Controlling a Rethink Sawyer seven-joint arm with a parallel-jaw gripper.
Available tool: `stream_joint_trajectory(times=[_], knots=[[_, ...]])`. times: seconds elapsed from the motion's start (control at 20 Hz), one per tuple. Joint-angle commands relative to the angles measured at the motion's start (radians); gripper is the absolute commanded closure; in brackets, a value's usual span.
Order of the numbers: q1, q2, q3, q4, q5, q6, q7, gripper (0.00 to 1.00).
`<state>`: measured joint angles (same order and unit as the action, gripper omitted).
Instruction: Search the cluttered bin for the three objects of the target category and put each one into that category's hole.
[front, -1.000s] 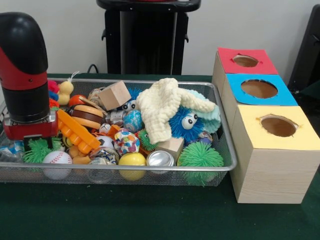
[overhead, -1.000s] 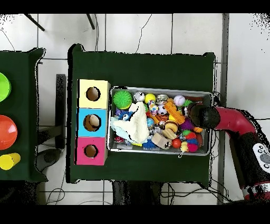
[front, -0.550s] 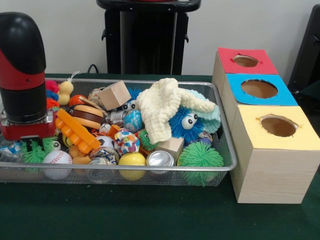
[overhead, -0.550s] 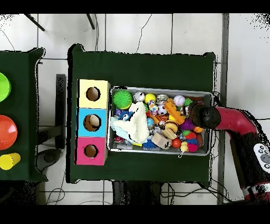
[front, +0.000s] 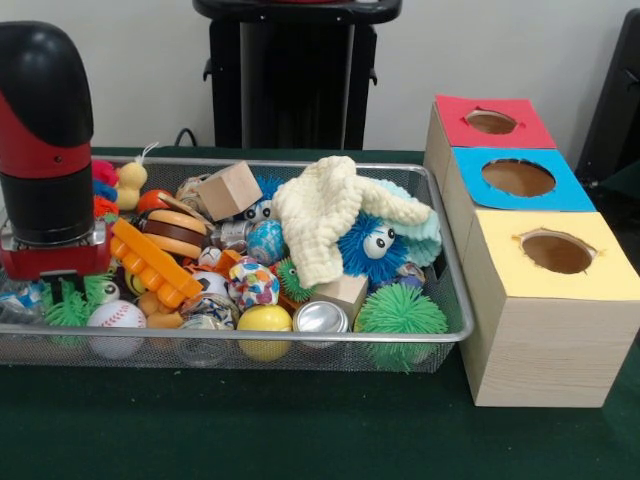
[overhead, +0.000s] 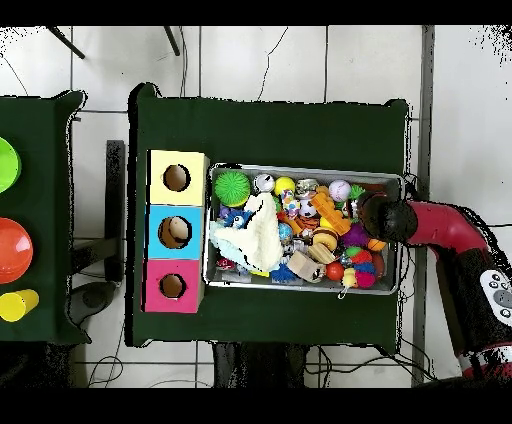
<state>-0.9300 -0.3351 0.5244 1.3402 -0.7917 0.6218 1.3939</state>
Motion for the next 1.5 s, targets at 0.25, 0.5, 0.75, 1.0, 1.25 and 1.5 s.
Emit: stream_joint_trajectory(times=[0.25,0.5,0.75,1.0,1.25,1.5], knots=[[0.053,0.028,-0.072,0.057,-0.036,0.056,-0.078,1.00],[0.064,0.003,-0.086,0.074,-0.019,0.071,-0.074,1.00],[0.070,-0.023,-0.096,0.087,-0.002,0.099,-0.088,1.00],[0.072,-0.045,-0.098,0.104,0.000,0.095,-0.091,1.00],[0.076,-0.062,-0.100,0.132,0.007,0.090,-0.071,1.00],[0.085,-0.079,-0.102,0.152,0.010,0.084,-0.055,1.00]])
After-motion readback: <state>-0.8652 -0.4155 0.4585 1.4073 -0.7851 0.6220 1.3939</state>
